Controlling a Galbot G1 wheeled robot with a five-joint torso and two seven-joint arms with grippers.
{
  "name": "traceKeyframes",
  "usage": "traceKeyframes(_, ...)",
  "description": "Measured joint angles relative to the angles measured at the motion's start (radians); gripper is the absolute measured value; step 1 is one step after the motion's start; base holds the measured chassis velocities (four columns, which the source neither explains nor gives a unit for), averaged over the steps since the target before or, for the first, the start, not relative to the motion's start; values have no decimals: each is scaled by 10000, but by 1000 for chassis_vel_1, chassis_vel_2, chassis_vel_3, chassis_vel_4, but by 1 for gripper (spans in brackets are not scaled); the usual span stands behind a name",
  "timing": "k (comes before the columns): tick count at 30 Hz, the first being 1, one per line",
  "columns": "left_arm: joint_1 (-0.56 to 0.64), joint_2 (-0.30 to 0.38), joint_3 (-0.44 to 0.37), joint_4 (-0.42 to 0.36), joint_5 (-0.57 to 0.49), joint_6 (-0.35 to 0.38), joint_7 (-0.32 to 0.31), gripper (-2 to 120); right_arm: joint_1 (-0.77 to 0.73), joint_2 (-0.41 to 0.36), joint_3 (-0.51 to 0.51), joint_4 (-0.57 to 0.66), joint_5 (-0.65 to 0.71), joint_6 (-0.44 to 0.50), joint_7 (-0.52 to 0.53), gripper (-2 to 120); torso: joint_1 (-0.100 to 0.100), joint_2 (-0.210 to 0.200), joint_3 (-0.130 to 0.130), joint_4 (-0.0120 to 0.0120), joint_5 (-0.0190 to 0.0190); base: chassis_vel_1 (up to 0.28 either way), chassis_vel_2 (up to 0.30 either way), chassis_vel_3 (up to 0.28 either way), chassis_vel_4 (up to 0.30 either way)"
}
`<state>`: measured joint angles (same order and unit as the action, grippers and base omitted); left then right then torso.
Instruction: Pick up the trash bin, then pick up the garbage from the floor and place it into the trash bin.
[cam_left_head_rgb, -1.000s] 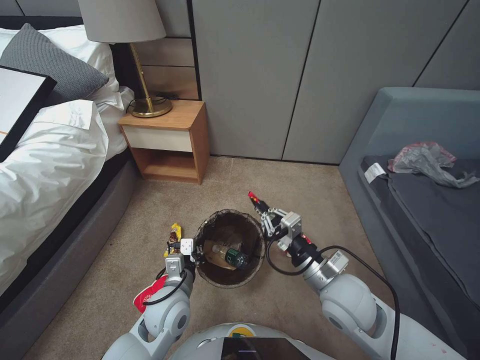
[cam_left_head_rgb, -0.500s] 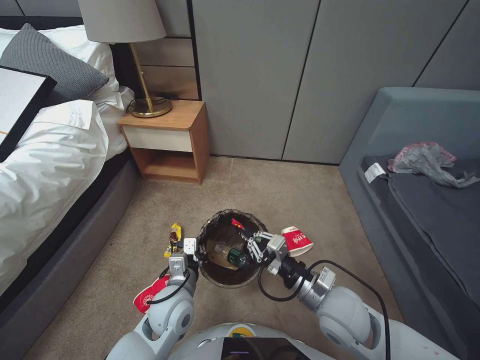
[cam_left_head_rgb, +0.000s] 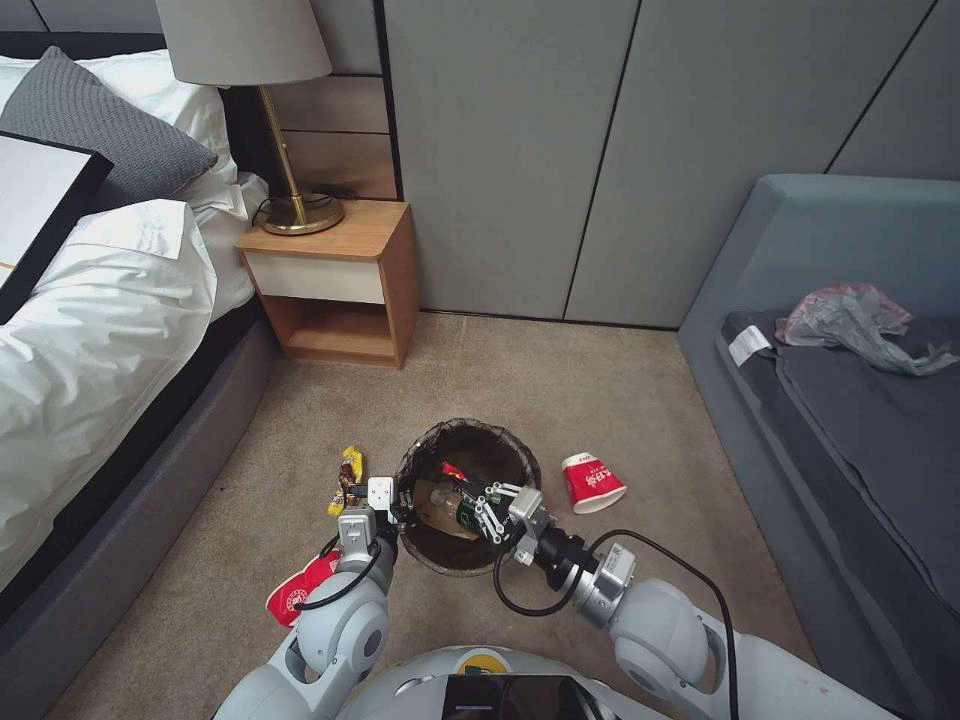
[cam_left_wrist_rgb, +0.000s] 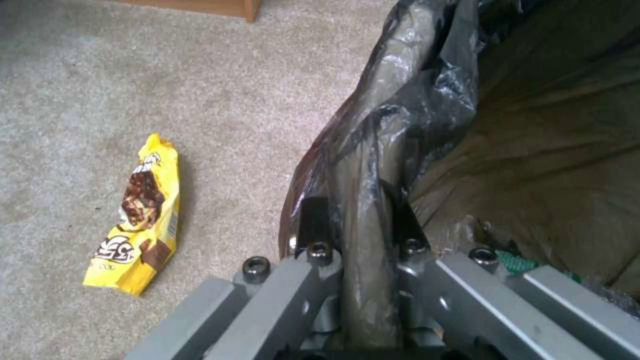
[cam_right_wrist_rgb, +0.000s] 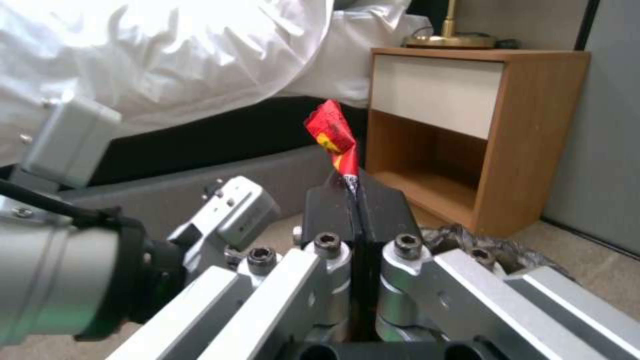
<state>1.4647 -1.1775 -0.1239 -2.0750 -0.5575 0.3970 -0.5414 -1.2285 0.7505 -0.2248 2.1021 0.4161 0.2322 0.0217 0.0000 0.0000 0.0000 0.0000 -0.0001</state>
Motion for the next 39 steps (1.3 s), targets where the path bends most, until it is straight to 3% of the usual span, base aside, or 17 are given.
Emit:
traceKeyframes(3,-23,-11,0,-7,-9,-3,0,0,93,31,-42,-87,-30,-13,104,0,0,0,0,0,0,0,0,0,0)
traceKeyframes(6,-62,-13,2,-8,-23,-9,0,0,111,31,-46,-119,-62,-62,214,10,0,0,0,0,0,0,0,0,0)
traceKeyframes(7,-85,-14,9,-3,-34,-12,0,0,131,43,-46,-140,-94,-82,263,19,0,0,0,-1,0,0,0,0,0)
traceKeyframes(8,-85,-14,9,-3,-34,-12,0,0,131,43,-46,-140,-94,-82,263,19,0,0,0,-1,0,0,0,0,0)
traceKeyframes(10,-121,-12,18,22,-52,-22,0,0,235,80,-54,-152,-99,-115,340,39,0,0,0,0,0,0,0,0,0)
traceKeyframes(15,-135,-1,16,39,-65,-29,-1,0,320,105,-72,-172,-91,-123,375,52,0,0,0,0,0,0,0,0,0)
traceKeyframes(19,-168,-15,15,76,-69,-35,-2,0,460,145,-135,-176,-60,-151,424,72,0,0,0,1,1,0,0,0,0)
traceKeyframes(26,-214,-92,36,128,-77,-35,-14,0,591,157,144,58,259,-156,459,96,0,0,0,1,1,0,0,0,0)
traceKeyframes(39,-125,-88,-86,108,-106,-99,-18,0,615,178,2047,1264,1552,-156,1352,100,0,0,0,2,0,0,0,0,0)
